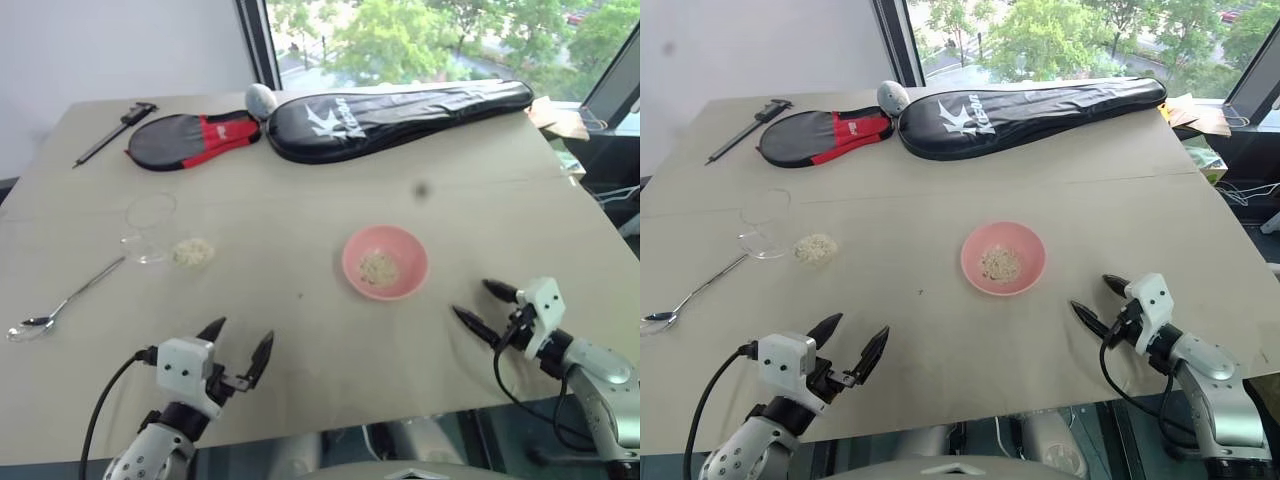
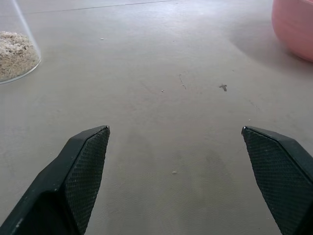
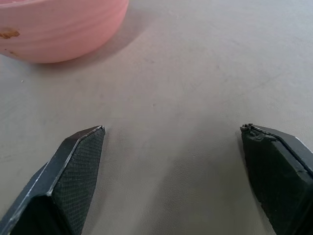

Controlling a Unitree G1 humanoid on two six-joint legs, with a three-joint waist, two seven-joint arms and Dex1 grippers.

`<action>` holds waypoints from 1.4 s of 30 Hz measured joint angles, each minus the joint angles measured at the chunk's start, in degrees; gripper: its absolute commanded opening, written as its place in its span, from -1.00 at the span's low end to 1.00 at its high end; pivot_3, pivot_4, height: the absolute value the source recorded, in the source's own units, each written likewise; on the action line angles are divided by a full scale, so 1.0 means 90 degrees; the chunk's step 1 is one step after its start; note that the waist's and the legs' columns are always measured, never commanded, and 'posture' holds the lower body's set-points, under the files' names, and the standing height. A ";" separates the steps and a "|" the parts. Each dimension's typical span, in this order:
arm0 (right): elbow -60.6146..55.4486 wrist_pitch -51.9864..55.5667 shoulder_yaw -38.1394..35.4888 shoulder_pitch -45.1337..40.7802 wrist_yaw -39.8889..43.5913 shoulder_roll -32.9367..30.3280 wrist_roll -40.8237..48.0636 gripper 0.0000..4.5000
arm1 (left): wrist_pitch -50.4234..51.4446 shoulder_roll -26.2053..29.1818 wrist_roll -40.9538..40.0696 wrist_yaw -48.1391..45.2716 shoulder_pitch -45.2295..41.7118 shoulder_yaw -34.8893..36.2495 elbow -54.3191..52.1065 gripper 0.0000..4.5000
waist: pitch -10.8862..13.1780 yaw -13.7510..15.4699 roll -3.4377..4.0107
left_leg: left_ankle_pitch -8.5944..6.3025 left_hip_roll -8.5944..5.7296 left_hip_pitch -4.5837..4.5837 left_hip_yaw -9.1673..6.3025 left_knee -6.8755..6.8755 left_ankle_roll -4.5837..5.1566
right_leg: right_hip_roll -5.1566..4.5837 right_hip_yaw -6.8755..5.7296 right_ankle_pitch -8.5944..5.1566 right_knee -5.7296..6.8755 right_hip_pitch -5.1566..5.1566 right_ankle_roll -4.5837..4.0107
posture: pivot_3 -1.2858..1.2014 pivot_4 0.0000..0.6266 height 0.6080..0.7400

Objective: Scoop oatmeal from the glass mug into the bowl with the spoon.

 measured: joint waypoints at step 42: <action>-0.2766 0.2689 0.0550 -0.1824 0.1625 -0.2115 0.2822 0.99 | 0.0142 0.2083 -0.1644 -0.1085 -0.0249 0.3039 0.2005 0.98 | 0.0042 0.0044 0.0007 | -0.0001 0.0004 -0.0004 -0.0052 0.0055 0.0003 | 0.0000 -0.0056 -0.0003 0.0012 0.0002 0.0005 | 0.03 -0.52 1.00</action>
